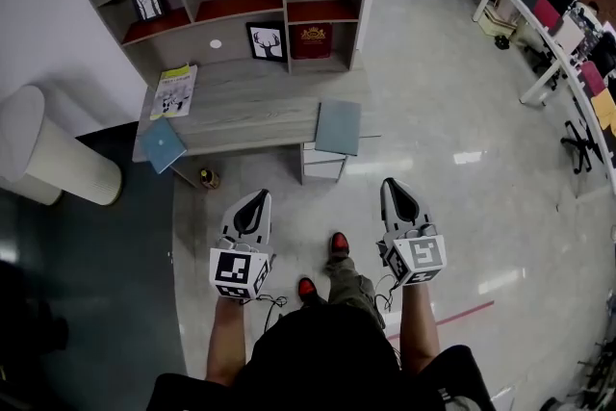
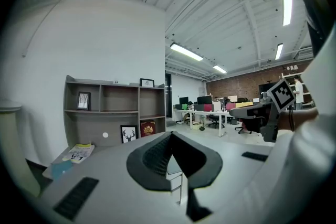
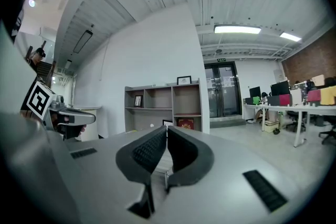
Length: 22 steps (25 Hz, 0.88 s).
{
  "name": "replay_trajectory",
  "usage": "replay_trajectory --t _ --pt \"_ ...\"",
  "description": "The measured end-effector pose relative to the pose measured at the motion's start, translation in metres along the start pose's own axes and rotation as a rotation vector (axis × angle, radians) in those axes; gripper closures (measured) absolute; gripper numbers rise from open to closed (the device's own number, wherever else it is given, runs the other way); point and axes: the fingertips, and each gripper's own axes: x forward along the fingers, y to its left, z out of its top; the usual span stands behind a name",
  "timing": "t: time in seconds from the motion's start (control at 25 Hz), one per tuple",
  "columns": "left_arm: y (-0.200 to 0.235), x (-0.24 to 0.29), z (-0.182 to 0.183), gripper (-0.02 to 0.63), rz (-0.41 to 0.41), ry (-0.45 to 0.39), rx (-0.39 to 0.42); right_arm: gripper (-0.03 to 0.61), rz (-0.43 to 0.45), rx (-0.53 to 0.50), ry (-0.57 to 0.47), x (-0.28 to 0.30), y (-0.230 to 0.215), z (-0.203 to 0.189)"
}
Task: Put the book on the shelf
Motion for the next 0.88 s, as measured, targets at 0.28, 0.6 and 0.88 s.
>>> replay_trajectory --t 0.28,0.6,0.88 --pt "0.015 0.030 -0.011 0.611 0.048 0.039 -0.020 0.549 0.062 0.024 0.029 0.052 -0.017 -0.015" --pt "0.025 0.104 -0.027 0.611 0.049 0.093 -0.048 0.549 0.115 0.075 0.095 0.115 -0.050 -0.043" --pt "0.029 0.167 -0.060 0.611 0.045 0.159 -0.085 0.549 0.147 0.128 0.169 0.158 -0.076 -0.086"
